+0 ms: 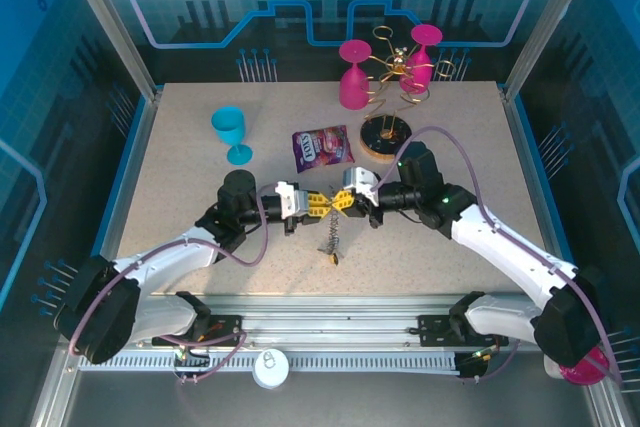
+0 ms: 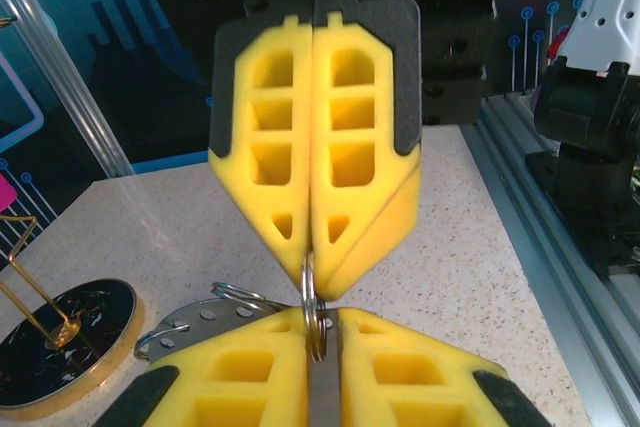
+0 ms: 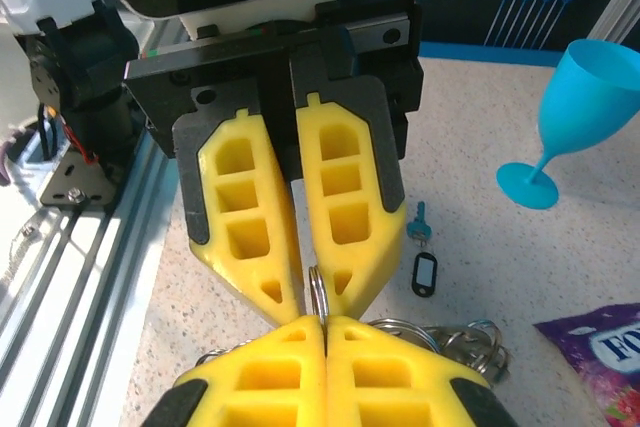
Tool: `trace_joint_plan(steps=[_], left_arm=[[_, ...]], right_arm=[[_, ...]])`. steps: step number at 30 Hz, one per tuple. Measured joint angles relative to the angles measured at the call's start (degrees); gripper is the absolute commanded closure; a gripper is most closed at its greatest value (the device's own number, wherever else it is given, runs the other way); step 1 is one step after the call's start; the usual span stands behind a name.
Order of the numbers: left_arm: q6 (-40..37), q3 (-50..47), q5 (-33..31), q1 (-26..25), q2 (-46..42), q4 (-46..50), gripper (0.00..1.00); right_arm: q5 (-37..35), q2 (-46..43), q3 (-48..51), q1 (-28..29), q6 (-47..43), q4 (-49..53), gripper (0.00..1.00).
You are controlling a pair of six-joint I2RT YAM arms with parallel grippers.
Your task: Put the keys on the keyring
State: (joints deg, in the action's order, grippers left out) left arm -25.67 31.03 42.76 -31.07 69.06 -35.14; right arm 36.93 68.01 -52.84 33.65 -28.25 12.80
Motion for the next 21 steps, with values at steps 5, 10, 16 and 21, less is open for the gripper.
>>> trace_joint_plan(steps=[5, 10, 16, 21], left_arm=[[-3.6, 0.7, -1.3, 0.0, -0.9, 5.2, 0.86], [-6.4, 1.1, -2.0, 0.0, -1.2, 9.7, 0.87], [-8.3, 2.3, -2.5, -0.1, -1.3, 13.1, 1.0], [-9.0, 2.6, -2.6, -0.1, -1.3, 14.6, 1.0]], right_arm=[[-7.5, 3.7, -8.4, 3.4, -5.2, 12.8, 1.0], [-14.6, 7.4, -14.5, 6.7, -9.7, 22.3, 1.0], [-20.4, 10.7, -20.3, 9.4, -13.2, 30.3, 1.0], [-22.9, 12.4, -22.7, 10.6, -14.1, 33.2, 0.96]])
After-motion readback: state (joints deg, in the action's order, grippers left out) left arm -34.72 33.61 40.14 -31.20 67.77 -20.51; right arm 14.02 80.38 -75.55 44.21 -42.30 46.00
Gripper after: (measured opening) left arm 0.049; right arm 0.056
